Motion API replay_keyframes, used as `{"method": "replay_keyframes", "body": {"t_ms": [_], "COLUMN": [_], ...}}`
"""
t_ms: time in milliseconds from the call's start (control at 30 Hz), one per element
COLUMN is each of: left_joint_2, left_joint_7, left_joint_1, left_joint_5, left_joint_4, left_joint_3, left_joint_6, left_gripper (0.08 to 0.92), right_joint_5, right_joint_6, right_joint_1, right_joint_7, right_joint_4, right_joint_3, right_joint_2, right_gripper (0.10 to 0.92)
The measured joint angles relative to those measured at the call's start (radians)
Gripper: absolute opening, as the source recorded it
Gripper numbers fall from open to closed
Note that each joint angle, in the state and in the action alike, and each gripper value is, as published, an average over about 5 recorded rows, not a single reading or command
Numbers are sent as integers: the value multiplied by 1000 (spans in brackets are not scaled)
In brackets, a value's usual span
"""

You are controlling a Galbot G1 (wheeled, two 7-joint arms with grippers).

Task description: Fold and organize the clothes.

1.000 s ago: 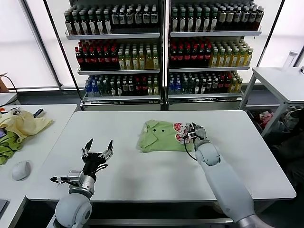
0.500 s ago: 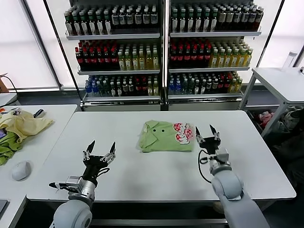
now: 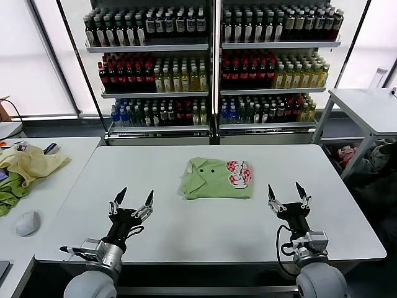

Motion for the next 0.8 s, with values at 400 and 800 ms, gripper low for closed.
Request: {"method": "replay_keyframes", "body": {"t_ms": [400, 800], "left_joint_2": [4, 9], "left_joint_7": [33, 53], "left_joint_1": [23, 28], "left_joint_5": [9, 15], "left_joint_4": [-5, -8], "left_joint_3": [-14, -18], "left_joint_6": [-18, -26], "left_gripper": [823, 823], "right_joint_5": [-22, -30], "right_joint_6": [-5, -6], "right_joint_1": [-45, -50], "right_joint_7": [15, 36], "right_joint_4": [64, 79], "right_joint_3": [25, 33], "right_joint_2": [-5, -16], "right_gripper": [823, 823]}}
